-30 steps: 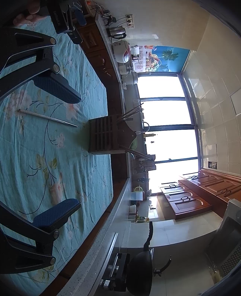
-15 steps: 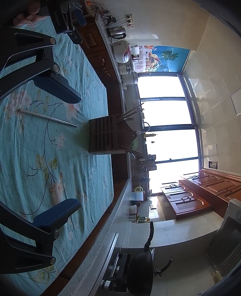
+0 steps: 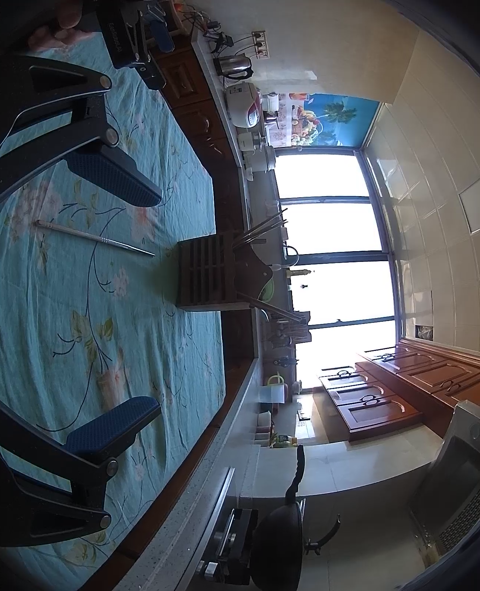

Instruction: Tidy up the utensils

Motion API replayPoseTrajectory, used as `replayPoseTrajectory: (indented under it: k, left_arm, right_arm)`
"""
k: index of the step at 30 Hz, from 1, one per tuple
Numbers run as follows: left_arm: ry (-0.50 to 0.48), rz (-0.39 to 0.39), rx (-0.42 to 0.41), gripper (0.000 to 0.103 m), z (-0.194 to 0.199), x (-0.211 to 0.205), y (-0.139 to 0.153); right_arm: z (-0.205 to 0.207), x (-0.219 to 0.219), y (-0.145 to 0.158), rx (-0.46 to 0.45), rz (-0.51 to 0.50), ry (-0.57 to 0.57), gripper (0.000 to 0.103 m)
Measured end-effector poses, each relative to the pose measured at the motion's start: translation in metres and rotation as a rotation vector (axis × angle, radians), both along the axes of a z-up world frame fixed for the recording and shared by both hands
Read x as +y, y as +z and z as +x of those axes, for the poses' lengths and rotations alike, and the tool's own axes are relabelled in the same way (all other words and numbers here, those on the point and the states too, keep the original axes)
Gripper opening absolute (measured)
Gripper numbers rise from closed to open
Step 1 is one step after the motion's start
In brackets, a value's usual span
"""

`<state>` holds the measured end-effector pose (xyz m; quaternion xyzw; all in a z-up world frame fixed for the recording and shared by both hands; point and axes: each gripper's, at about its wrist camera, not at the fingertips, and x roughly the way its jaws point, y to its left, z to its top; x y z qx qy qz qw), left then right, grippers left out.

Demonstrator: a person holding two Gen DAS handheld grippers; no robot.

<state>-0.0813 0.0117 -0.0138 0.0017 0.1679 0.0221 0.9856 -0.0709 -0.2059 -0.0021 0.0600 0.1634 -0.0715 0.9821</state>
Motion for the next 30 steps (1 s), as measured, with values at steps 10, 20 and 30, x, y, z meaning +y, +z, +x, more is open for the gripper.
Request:
replayPoseTrajectory:
  k: [10,20,30]
  left_arm:
    - [-0.002,0.000,0.003,0.102,0.000,-0.005,0.000]
    - [-0.002,0.000,0.006,0.102,0.000,-0.008,0.001]
    - [-0.008,0.005,0.010,0.102,0.000,-0.014,0.004]
  right_arm:
    - [0.001,0.002,0.000,-0.002,0.002,0.004,0.103]
    - [0.003,0.003,0.000,-0.003,0.011,0.007,0.103]
    - [0.003,0.002,0.001,-0.009,0.020,0.012,0.103]
